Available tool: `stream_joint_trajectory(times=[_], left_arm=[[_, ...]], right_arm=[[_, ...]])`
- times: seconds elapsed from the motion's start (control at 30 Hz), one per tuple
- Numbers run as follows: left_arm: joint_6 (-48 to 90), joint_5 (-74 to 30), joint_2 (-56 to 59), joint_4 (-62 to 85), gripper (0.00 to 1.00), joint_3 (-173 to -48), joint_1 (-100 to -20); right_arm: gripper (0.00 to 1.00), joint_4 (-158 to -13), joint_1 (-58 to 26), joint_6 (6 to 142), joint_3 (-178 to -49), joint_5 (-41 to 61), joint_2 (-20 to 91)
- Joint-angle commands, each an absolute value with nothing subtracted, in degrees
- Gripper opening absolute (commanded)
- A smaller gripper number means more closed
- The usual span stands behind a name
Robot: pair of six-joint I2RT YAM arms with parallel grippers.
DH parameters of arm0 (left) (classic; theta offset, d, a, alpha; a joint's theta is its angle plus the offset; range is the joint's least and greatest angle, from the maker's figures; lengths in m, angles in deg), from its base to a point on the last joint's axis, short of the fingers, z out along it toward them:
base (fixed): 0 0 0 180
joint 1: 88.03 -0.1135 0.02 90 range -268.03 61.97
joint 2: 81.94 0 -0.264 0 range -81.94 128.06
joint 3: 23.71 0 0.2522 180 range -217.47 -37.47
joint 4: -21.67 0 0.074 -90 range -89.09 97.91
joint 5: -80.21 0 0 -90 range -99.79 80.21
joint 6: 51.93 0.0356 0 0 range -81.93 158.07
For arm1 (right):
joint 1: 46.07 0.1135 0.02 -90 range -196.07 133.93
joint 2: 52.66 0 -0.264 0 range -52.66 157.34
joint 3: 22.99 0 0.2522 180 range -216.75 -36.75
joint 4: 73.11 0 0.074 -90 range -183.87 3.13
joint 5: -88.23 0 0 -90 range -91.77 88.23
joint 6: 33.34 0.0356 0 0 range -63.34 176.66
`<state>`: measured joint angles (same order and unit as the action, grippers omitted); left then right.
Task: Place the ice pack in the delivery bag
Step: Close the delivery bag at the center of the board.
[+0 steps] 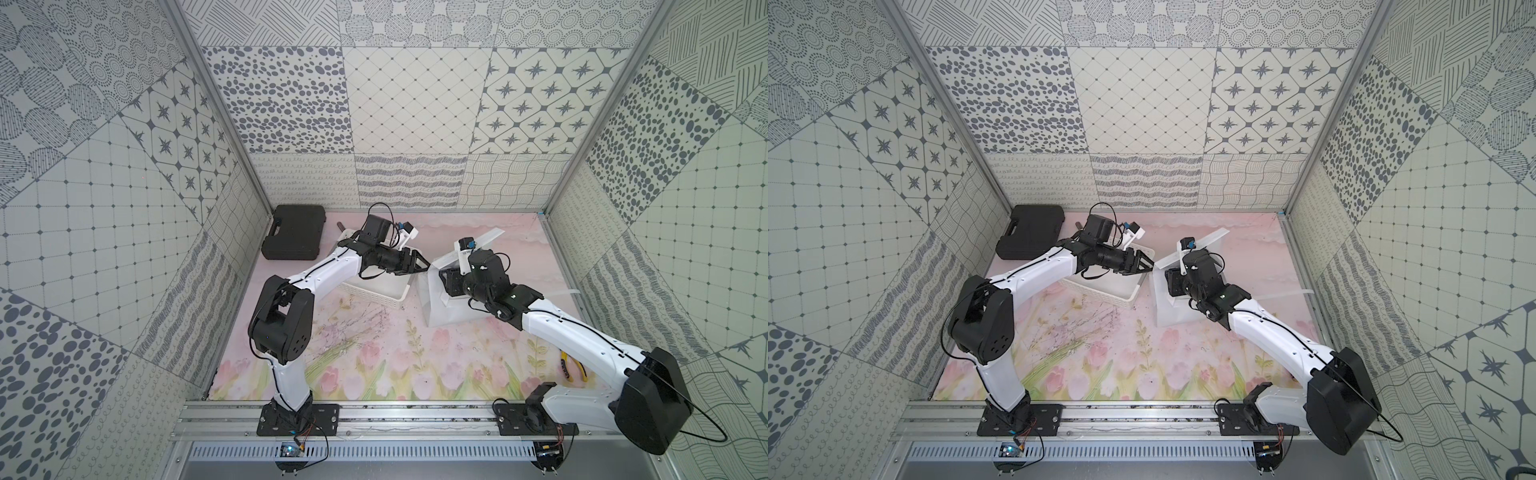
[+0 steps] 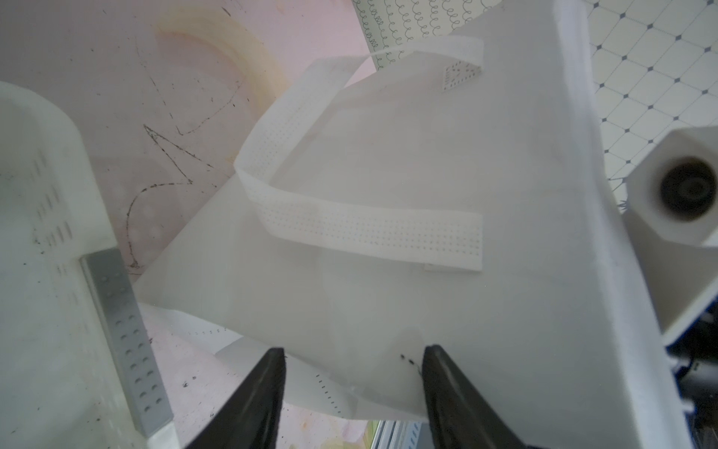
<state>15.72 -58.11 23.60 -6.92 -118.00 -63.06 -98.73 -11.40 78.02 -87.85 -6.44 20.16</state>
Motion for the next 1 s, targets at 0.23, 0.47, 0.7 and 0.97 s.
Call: stream_joint_trajectory(times=[0.23, 0.47, 0.7, 0.97], left_arm=[[13.37, -65.61, 23.08, 7.48, 0.74, -114.88, -64.04], [9.14, -68.07, 25.01, 21.53, 0.74, -113.16, -64.78], [-5.11, -73.97, 27.97, 39.54, 0.73, -111.58, -66.70], [-13.52, -76.85, 29.38, 50.23, 0.74, -109.29, -67.58]], right_arm=[[0.46, -96.23, -12.20, 77.49, -90.91, -5.69, 21.96], [0.46, -97.37, -12.42, 77.56, -91.63, -5.22, 22.48], [0.46, -97.99, -12.98, 77.55, -92.26, -5.32, 22.92], [0.46, -98.72, -13.73, 77.86, -93.61, -4.89, 24.46]])
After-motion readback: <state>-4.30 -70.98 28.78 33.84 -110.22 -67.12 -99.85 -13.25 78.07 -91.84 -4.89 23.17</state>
